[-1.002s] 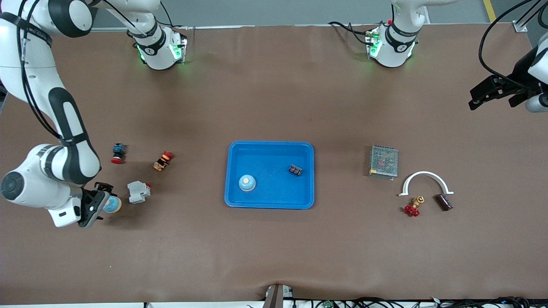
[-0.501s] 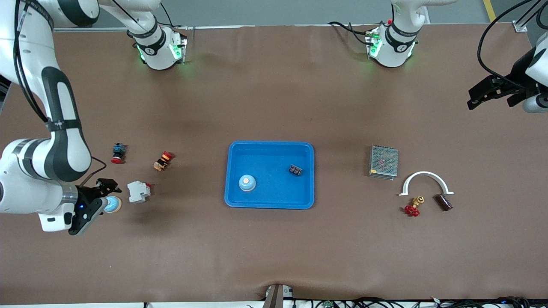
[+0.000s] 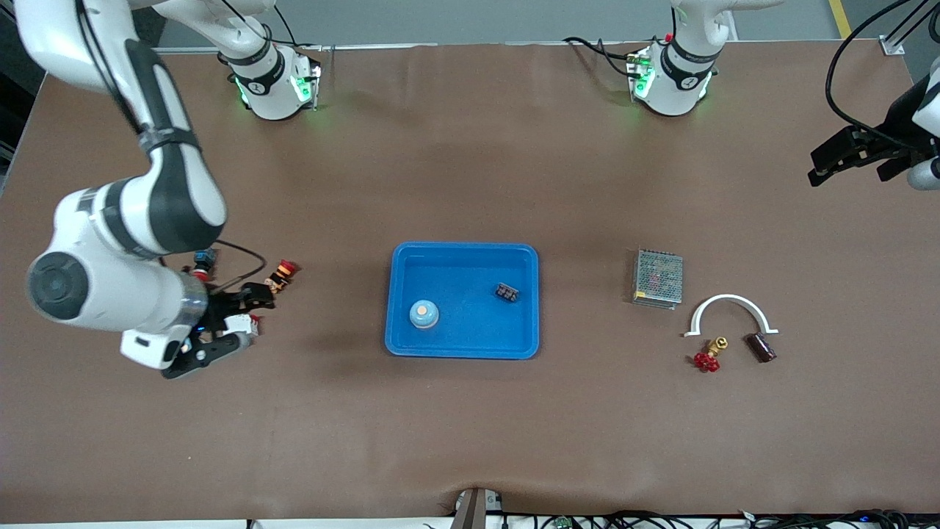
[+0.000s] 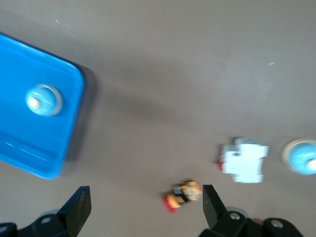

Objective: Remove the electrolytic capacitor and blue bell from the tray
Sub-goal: 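Move the right gripper back over the second bell in the tray, then grasp the second bell with the right gripper and lift it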

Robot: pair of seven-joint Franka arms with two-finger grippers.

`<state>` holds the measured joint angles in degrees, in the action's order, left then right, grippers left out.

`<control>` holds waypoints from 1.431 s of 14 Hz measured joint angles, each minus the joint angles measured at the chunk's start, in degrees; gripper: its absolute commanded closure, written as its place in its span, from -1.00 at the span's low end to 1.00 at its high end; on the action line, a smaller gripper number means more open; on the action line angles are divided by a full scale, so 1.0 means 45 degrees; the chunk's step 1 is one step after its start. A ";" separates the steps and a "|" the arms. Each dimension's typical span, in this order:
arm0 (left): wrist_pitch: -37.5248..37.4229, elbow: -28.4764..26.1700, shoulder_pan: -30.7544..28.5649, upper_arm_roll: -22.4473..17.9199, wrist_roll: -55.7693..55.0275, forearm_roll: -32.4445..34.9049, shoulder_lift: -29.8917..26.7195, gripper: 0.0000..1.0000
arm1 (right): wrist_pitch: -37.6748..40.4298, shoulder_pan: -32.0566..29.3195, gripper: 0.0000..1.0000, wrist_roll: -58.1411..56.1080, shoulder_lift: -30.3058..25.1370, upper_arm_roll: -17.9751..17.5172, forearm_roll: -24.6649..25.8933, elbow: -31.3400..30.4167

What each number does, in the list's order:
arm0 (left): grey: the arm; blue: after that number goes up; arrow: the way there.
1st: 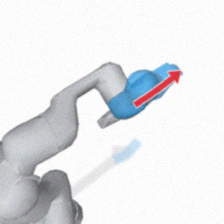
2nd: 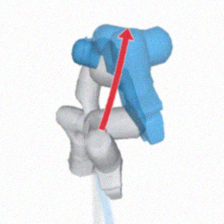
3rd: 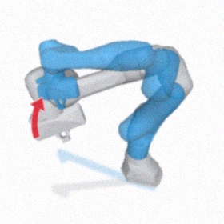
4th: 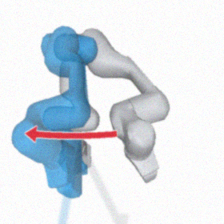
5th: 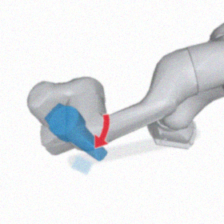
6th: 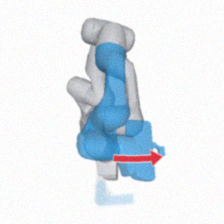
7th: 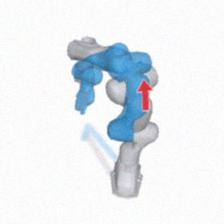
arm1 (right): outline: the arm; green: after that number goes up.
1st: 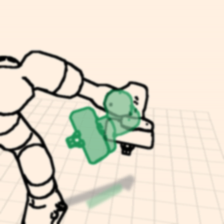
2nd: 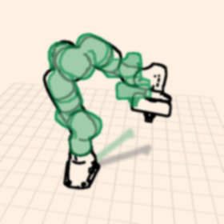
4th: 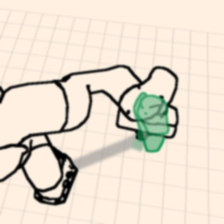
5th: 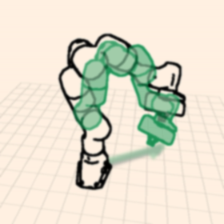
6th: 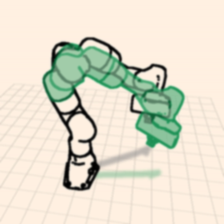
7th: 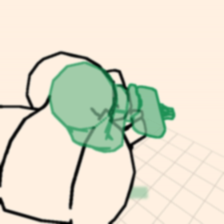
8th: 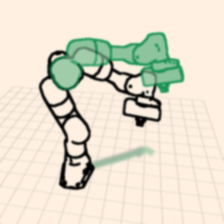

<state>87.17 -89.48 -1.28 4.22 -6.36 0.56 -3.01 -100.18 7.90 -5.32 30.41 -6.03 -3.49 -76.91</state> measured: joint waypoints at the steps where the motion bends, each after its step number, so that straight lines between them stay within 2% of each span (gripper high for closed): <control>1: -0.0123 0.0060 -0.0009 -0.0016 0.0000 0.0000 -0.0004 -1.00 | -0.0117 0.0451 -1.00 0.1181 0.0002 -0.0002 -0.0007 -0.0017; 5: -0.0380 0.0397 -0.0035 -0.0028 0.0001 0.0000 -0.0030 -1.00 | -0.1684 0.2154 -1.00 0.6328 0.0077 0.0003 -0.0231 -0.0217; 8: -0.0424 0.0523 -0.0032 -0.0021 0.0001 0.0000 -0.0036 -1.00 | -0.3029 0.3262 -1.00 0.8784 0.0484 0.0019 -0.0231 -0.0346; 15: -0.0460 0.0436 0.0006 0.0041 0.0001 -0.0001 0.0216 -1.00 | -0.5593 0.3997 -1.00 0.9311 0.2367 0.0056 -0.0230 -0.0493; 20: -0.0306 0.0450 0.0009 0.0056 0.0001 -0.0001 0.0385 -1.00 | -0.6210 0.4402 -1.00 0.9306 0.3100 0.0132 -0.0021 -0.0556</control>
<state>85.79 -87.45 -1.24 4.47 -6.36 0.55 -1.28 -128.13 27.71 36.56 44.36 -5.44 -3.58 -79.42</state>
